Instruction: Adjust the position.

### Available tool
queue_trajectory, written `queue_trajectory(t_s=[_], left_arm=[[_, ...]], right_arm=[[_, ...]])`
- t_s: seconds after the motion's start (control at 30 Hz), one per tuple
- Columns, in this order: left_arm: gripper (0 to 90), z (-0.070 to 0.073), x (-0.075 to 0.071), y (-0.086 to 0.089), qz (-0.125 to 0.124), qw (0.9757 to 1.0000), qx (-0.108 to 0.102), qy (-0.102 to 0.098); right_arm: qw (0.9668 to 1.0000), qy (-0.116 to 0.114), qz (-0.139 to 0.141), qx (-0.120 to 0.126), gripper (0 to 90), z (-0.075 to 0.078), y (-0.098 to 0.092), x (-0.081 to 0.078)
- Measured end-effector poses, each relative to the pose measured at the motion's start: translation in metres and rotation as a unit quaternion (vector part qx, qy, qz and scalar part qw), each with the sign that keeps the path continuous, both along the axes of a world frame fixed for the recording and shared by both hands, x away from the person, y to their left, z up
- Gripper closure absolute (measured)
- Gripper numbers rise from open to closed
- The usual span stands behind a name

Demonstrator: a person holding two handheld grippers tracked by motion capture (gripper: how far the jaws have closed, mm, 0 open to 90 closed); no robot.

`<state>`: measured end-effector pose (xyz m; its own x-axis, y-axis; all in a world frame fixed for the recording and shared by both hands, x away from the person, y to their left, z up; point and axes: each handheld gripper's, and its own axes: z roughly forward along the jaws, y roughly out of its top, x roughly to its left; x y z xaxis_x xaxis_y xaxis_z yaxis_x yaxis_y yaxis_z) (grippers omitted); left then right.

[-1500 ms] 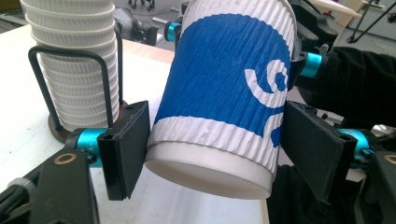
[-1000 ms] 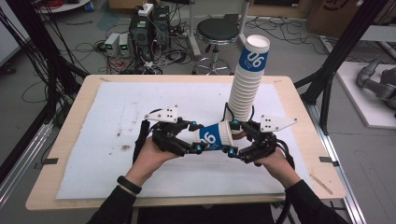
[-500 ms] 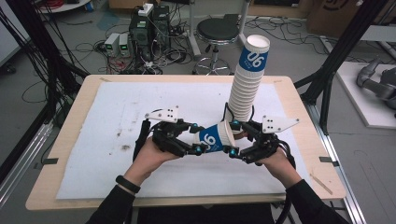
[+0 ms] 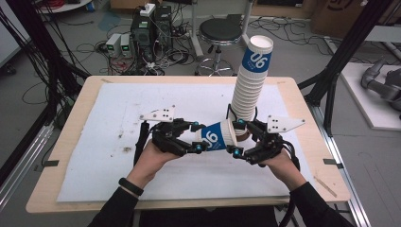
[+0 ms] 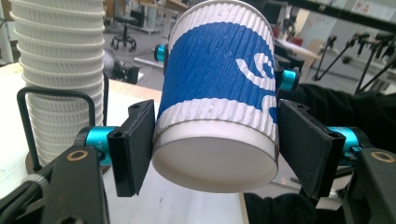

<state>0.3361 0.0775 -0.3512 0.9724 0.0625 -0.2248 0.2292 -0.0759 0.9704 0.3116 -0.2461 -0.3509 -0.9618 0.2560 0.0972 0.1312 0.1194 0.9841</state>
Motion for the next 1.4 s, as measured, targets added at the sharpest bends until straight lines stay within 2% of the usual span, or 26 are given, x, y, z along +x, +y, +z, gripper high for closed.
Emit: queue_trajectory(t_s=[0.03, 0.07, 0.27, 0.5, 0.53, 0.63, 0.7, 0.73, 0.83, 0.93, 1.0, 1.03, 1.07, 1.1, 1.13, 1.17, 1.23, 1.27, 1.3, 1.37, 1.4], left_arm=[[30.4, 0.000, 0.000, 0.000, 0.000, 1.0000, 0.000, 0.000], [30.4, 0.000, 0.001, 0.003, 0.004, 0.9999, -0.015, 0.003], [30.4, -0.002, 0.003, 0.009, 0.008, 0.9985, -0.052, 0.012], [30.4, -0.005, 0.001, 0.002, -0.002, 0.9987, -0.050, 0.011], [30.3, -0.006, 0.001, 0.000, -0.004, 0.9988, -0.048, 0.012], [30.3, -0.008, 0.001, -0.003, -0.007, 0.9992, -0.037, 0.011], [30.3, -0.009, -0.001, -0.007, -0.011, 0.9997, -0.022, 0.006], [30.3, -0.009, -0.001, -0.007, -0.011, 0.9997, -0.022, 0.006], [30.5, -0.010, -0.001, -0.010, -0.014, 0.9998, -0.013, 0.005], [30.4, -0.010, -0.001, -0.010, -0.013, 0.9999, -0.009, 0.002], [30.0, -0.009, -0.001, -0.010, -0.016, 0.9999, 0.004, 0.002], [29.6, -0.009, -0.001, -0.010, -0.016, 0.9999, 0.004, 0.002], [29.2, -0.008, -0.002, -0.010, -0.006, 0.9995, 0.029, -0.007], [26.8, -0.007, -0.002, -0.010, -0.005, 0.9992, 0.039, -0.004], [23.8, -0.007, -0.002, -0.010, -0.005, 0.9992, 0.039, -0.004], [23.7, -0.006, -0.002, -0.010, -0.003, 0.9987, 0.050, -0.003], [24.3, -0.006, -0.003, -0.011, -0.003, 0.9982, 0.059, -0.012], [24.5, -0.006, -0.004, -0.013, 0.004, 0.9964, 0.082, -0.020], [23.7, -0.006, -0.004, -0.014, 0.011, 0.9952, 0.093, -0.026], [23.3, -0.006, -0.005, -0.017, 0.010, 0.9933, 0.110, -0.036], [22.2, -0.006, -0.005, -0.017, 0.010, 0.9933, 0.110, -0.036]], right_arm=[[1.0000, 0.001, -0.001, 0.002, 14.8, 0.000, -0.001, 0.000], [1.0000, 0.003, 0.000, 0.003, 14.8, 0.000, -0.001, 0.001], [0.9997, 0.018, -0.003, 0.014, 14.8, -0.003, 0.002, 0.001], [0.9989, 0.033, 0.005, 0.034, 14.8, -0.004, 0.012, -0.002], [0.9984, 0.036, 0.003, 0.044, 14.9, -0.004, 0.012, -0.001], [0.9974, 0.047, 0.007, 0.054, 15.0, -0.004, 0.011, 0.001], [0.9966, 0.054, 0.008, 0.061, 15.4, -0.004, 0.011, 0.002], [0.9964, 0.058, 0.008, 0.062, 17.7, -0.004, 0.010, 0.002], [0.9965, 0.053, 0.009, 0.064, 19.7, -0.004, 0.009, 0.002], [0.9971, 0.046, 0.010, 0.059, 20.8, -0.004, 0.009, 0.002], [0.9970, 0.050, 0.013, 0.058, 20.8, -0.004, 0.009, 0.002], [0.9975, 0.047, 0.013, 0.051, 20.9, -0.004, 0.009, 0.002], [0.9981, 0.040, 0.010, 0.046, 21.5, -0.003, 0.010, 0.001], [0.9986, 0.035, 0.007, 0.038, 22.3, -0.003, 0.009, 0.001], [0.9991, 0.031, 0.003, 0.030, 22.4, -0.003, 0.009, 0.001], [0.9993, 0.030, 0.003, 0.022, 22.4, -0.002, 0.009, 0.001], [0.9993, 0.032, 0.003, 0.020, 22.9, -0.002, 0.008, 0.001], [0.9994, 0.031, 0.000, 0.018, 23.0, -0.002, 0.008, 0.001], [0.9993, 0.032, 0.001, 0.017, 23.1, -0.002, 0.008, 0.001], [0.9995, 0.029, 0.000, 0.011, 23.2, -0.002, 0.009, 0.001], [0.9996, 0.029, 0.003, 0.004, 23.2, -0.002, 0.009, 0.001]])
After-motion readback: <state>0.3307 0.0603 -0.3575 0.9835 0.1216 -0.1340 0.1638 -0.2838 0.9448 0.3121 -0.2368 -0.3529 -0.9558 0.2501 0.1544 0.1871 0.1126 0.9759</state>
